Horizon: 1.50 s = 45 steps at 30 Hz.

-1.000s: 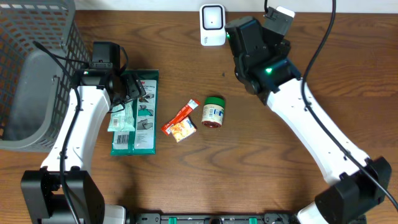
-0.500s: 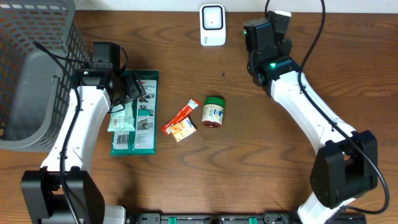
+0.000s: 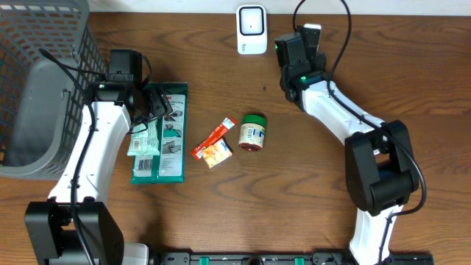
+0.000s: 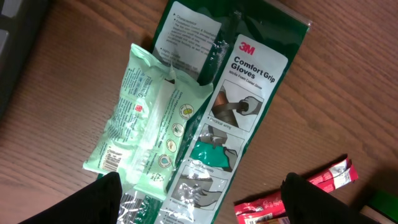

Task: Scan the item barcode
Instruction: 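Carry the Panadol box up toward the white scanner with the right gripper, then lower the Panadol box back onto the table right of the jar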

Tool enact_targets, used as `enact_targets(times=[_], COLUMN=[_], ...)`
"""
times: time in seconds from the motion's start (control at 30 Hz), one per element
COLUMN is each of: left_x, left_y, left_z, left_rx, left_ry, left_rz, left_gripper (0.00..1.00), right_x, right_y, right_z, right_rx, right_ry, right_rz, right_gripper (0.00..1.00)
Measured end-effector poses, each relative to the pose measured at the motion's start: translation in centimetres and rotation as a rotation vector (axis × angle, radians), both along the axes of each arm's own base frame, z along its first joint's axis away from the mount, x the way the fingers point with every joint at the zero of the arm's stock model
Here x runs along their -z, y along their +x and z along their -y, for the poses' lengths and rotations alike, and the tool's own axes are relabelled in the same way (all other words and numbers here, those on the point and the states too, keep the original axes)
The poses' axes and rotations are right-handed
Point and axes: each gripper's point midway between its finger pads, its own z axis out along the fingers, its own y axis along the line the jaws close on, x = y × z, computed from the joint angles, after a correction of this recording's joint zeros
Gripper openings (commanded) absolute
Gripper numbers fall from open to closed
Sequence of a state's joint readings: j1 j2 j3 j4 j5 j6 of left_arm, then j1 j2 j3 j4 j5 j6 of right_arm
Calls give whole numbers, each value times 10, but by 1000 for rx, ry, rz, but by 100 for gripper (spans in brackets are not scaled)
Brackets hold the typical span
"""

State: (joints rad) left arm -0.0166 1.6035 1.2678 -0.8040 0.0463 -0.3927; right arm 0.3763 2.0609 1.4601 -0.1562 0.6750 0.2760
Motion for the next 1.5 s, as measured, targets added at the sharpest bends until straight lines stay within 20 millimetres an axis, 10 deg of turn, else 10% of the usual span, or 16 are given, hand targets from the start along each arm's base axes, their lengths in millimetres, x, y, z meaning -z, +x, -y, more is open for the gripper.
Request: enact_targets(times=[0.87,1.23,1.5], left_x=[0,0,0], left_y=[0,0,0], left_z=[0,0,0], left_rx=[0,0,0], left_ry=[0,0,0], left_rz=[0,0,0], left_gripper=[83,83,83], right_x=[12,-191,-228], right_y=[-17,-84,-123], right_z=[-16,-37,-22], right_rx=[-84,-257,-293], right_ry=[4,98,122], right_rz=[-106,180,209], right_gripper=[13,7,7])
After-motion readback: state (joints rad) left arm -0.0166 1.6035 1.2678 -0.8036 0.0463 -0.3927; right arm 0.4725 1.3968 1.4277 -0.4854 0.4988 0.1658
